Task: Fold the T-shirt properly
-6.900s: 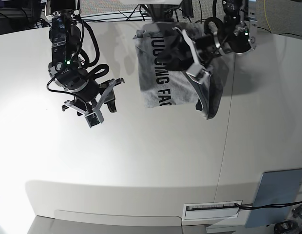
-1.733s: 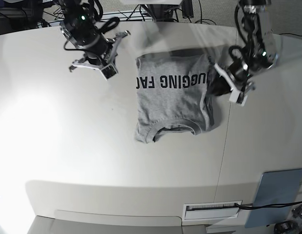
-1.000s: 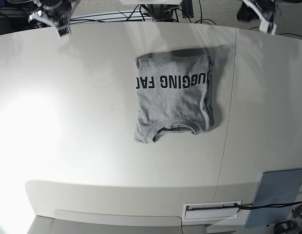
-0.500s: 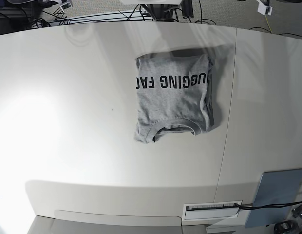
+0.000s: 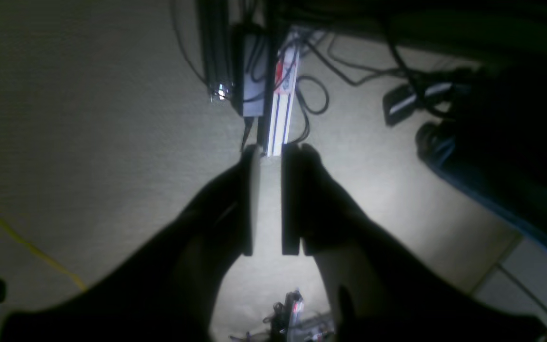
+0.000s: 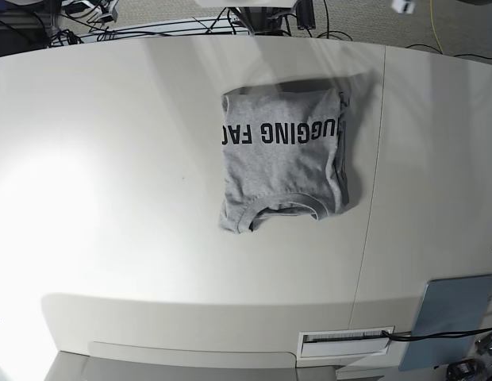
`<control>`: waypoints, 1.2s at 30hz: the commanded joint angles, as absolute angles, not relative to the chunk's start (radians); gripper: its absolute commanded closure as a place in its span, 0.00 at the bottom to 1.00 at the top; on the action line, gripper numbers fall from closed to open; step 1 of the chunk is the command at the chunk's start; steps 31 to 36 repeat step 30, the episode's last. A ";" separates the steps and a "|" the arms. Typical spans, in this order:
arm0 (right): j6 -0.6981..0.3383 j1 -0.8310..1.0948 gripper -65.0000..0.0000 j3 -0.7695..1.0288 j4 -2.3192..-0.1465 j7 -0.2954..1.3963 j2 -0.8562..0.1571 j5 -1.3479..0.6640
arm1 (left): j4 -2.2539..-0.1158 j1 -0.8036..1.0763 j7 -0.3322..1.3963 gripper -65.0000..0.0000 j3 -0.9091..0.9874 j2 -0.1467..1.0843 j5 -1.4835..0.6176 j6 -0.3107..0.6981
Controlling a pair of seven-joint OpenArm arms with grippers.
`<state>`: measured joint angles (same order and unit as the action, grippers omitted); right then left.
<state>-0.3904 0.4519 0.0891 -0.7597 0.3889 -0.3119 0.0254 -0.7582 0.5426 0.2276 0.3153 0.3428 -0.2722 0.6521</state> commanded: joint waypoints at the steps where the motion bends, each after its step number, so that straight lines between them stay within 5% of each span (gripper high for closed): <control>1: -0.392 0.428 1.00 0.091 -0.706 0.370 -0.324 0.057 | -0.732 0.524 0.220 0.88 0.303 0.343 -0.252 0.620; 8: -0.388 0.233 1.00 0.091 -0.352 0.201 -0.324 0.141 | -0.517 0.352 0.216 0.88 0.291 0.208 -0.140 0.435; 15: -0.387 0.133 1.00 0.091 -0.300 0.187 -0.324 0.112 | -0.463 0.268 0.207 0.88 0.291 0.079 -0.052 0.267; 36: -0.367 0.119 1.00 0.013 -0.299 0.122 -0.288 0.113 | -0.463 0.229 0.173 0.88 0.291 0.062 -0.051 0.258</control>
